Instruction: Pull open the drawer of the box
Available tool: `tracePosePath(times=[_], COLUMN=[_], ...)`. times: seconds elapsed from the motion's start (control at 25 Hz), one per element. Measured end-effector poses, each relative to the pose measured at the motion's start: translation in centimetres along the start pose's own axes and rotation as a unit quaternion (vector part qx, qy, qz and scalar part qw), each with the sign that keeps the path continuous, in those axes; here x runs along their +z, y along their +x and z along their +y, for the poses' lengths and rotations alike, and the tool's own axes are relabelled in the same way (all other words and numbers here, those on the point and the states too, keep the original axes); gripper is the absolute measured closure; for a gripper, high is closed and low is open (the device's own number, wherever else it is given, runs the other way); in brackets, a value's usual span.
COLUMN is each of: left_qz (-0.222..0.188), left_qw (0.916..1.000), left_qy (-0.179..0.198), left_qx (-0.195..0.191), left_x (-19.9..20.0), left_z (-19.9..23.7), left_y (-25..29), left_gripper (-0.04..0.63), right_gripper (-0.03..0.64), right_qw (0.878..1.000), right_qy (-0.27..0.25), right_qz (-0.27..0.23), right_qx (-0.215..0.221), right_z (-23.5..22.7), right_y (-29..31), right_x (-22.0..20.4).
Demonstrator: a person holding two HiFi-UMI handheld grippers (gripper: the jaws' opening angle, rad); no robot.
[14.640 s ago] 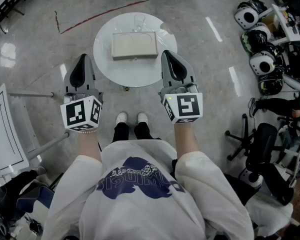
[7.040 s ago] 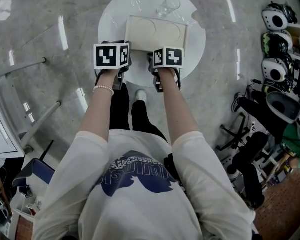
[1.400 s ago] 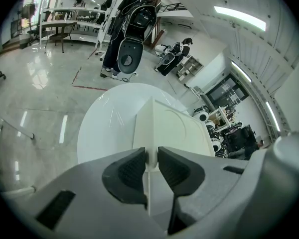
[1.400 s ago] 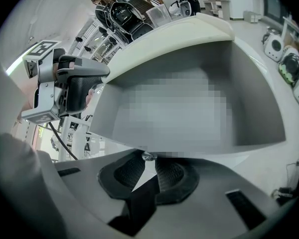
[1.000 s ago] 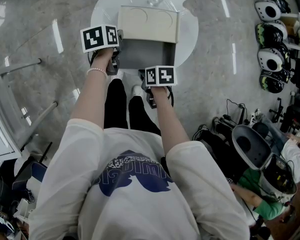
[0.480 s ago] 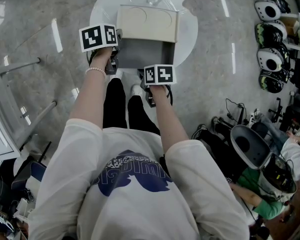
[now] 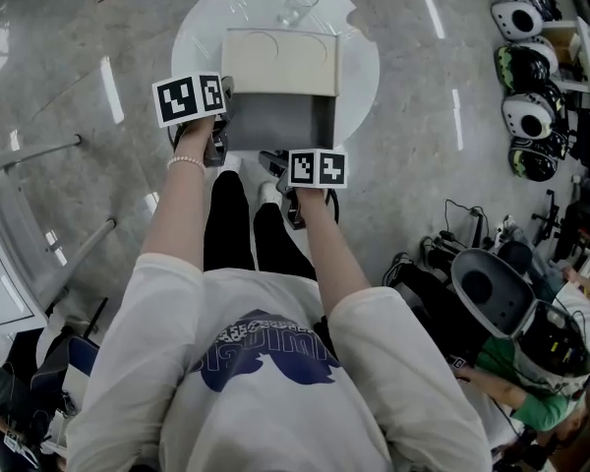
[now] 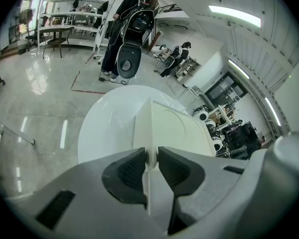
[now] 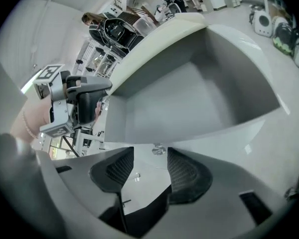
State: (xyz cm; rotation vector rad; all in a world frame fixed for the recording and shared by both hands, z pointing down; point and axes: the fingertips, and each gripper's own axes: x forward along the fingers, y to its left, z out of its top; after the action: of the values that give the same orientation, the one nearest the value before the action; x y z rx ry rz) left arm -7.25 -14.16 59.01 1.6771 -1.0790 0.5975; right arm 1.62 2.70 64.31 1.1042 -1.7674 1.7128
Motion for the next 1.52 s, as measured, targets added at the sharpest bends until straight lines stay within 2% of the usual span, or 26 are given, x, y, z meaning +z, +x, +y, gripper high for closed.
tracePosePath(times=[0.2, 0.36, 0.48, 0.56, 0.68, 0.76, 0.84, 0.92, 1.04, 1.12, 1.2, 1.28, 1.32, 1.4, 1.52], left_qz=[-0.011, -0.064, -0.127, -0.179, -0.261, -0.313, -0.37, -0.424, -0.484, -0.512, -0.534, -0.548, -0.552, -0.555, -0.555], left_qw=[0.9994, 0.9967, 0.9897, 0.9795, 0.9595, 0.9434, 0.9186, 0.8863, 0.8388, 0.8134, 0.793, 0.7807, 0.7776, 0.775, 0.7744], left_qy=[0.025, 0.033, 0.053, 0.083, 0.104, 0.108, 0.138, 0.186, 0.247, 0.273, 0.289, 0.297, 0.298, 0.3, 0.302], left_qx=[-0.021, -0.038, -0.041, -0.04, -0.027, -0.017, -0.005, 0.013, 0.037, 0.045, 0.047, 0.046, 0.045, 0.044, 0.041], left_x=[-0.4, 0.6, 1.2, 2.1, 3.2, 3.5, 4.6, 5.7, 6.3, 6.5, 6.8, 6.8, 6.8, 6.7, 6.6], left_z=[-0.8, -1.9, -3.5, -5.1, -7.3, -8.7, -10.5, -12.3, -14.8, -16.3, -17.5, -18.2, -18.3, -18.2, -18.1], left_y=[0.0, -1.6, -6.9, -11.6, -18.7, -23.1, -27.0, -30.3, -33.9, -35.6, -36.8, -37.7, -37.9, -38.1, -38.0], left_gripper=[0.492, 0.485, 0.486, 0.486, 0.486, 0.497, 0.511, 0.546, 0.586, 0.588, 0.588, 0.588, 0.588, 0.588, 0.588], right_gripper=[0.41, 0.411, 0.413, 0.419, 0.449, 0.482, 0.531, 0.603, 0.618, 0.618, 0.618, 0.618, 0.618, 0.618, 0.619], right_qw=[0.998, 0.992, 0.98, 0.962, 0.932, 0.916, 0.892, 0.855, 0.793, 0.755, 0.722, 0.699, 0.692, 0.687, 0.689], right_qy=[0.039, 0.044, 0.044, 0.037, -0.005, -0.064, -0.15, -0.243, -0.354, -0.394, -0.422, -0.442, -0.447, -0.448, -0.443], right_qz=[-0.043, -0.105, -0.178, -0.238, -0.321, -0.365, -0.41, -0.453, -0.496, -0.524, -0.547, -0.56, -0.565, -0.57, -0.572], right_qx=[0.034, 0.046, 0.083, 0.131, 0.168, 0.152, 0.117, 0.069, -0.001, -0.023, -0.037, -0.048, -0.051, -0.051, -0.049], right_z=[-1.1, -2.3, -1.4, 0.5, 3.9, 6.6, 9.8, 13.0, 17.0, 19.1, 20.8, 22.0, 22.4, 22.7, 22.6], right_y=[-4.1, -9.5, -15.0, -19.0, -24.7, -28.1, -31.3, -34.1, -37.3, -39.0, -40.2, -40.7, -40.8, -40.6, -40.3], right_x=[-0.1, 1.8, 3.8, 6.1, 9.4, 10.6, 12.7, 14.5, 15.6, 15.8, 15.9, 15.6, 15.5, 15.3, 15.2])
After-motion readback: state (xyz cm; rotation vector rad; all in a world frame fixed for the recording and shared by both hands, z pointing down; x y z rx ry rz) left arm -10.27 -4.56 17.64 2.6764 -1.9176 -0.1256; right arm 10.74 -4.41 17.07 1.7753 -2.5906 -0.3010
